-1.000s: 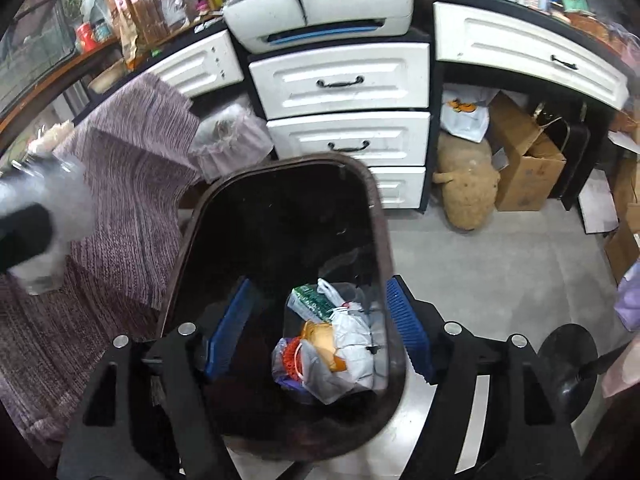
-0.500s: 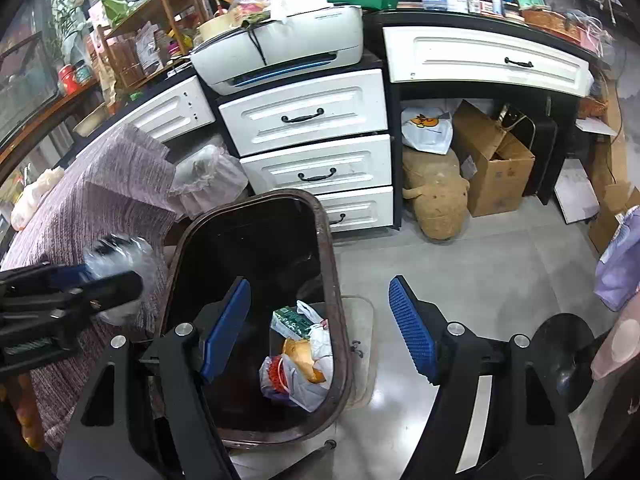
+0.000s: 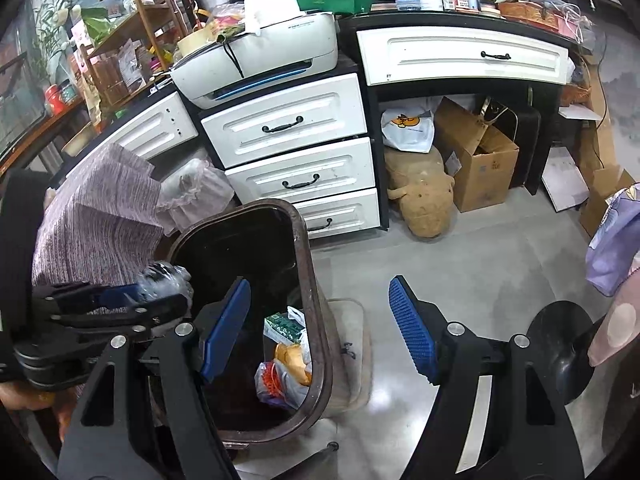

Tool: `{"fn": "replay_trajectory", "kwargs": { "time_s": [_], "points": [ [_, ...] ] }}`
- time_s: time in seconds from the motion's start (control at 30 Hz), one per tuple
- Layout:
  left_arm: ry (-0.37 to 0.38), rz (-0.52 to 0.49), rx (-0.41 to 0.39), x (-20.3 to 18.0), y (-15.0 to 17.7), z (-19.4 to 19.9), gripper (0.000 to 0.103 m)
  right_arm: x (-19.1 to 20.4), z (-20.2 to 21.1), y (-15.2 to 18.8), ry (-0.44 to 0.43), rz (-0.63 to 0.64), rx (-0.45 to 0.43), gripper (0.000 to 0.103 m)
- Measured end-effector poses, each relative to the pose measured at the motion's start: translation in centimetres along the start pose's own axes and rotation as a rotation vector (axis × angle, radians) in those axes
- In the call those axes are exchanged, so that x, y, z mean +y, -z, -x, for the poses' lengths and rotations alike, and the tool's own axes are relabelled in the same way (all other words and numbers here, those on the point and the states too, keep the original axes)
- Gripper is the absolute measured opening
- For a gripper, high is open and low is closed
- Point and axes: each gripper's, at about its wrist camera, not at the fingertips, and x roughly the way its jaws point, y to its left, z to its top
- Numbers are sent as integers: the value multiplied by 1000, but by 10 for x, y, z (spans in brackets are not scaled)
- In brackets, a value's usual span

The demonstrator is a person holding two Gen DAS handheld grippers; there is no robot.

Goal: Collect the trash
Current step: 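Open both grippers to drop the clear bag and tissue into the bin, then move both tools back over the table toward the bottle and paper bag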

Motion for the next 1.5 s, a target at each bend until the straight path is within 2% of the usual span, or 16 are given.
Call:
{"fn": "replay_trajectory", "kwargs": {
  "time_s": [0.23,0.4,0.6,0.63,0.73,1.03,1.13,1.23,1.3,1.5],
  "points": [
    [-15,-21,21,-2,-1,-12,51,-3,4,-2,4,-17,-11,72],
    [1,-27,8,-5,-2,-12,81,-6,7,-3,4,-36,-13,72],
    [6,-43,-14,-7,-3,-7,95,-8,9,-5,12,-48,-22,72],
    [7,-41,-18,-8,-3,-6,95,-9,10,-5,12,-53,-25,73],
    [19,-25,-27,-6,-2,-1,96,-12,14,-6,19,-74,-41,83],
    [56,5,-111,0,1,39,97,-14,21,-8,24,-97,-67,85],
    [34,17,-142,4,1,54,97,-14,24,-11,24,-100,-75,90],
    [20,21,-199,7,4,77,97,-12,27,-16,18,-91,-68,90],
    [20,24,-247,13,9,96,97,-5,27,-21,-14,-77,-51,91],
    [3,67,-307,45,21,135,97,34,31,-35,-79,-1,-53,91]
  ]
}}
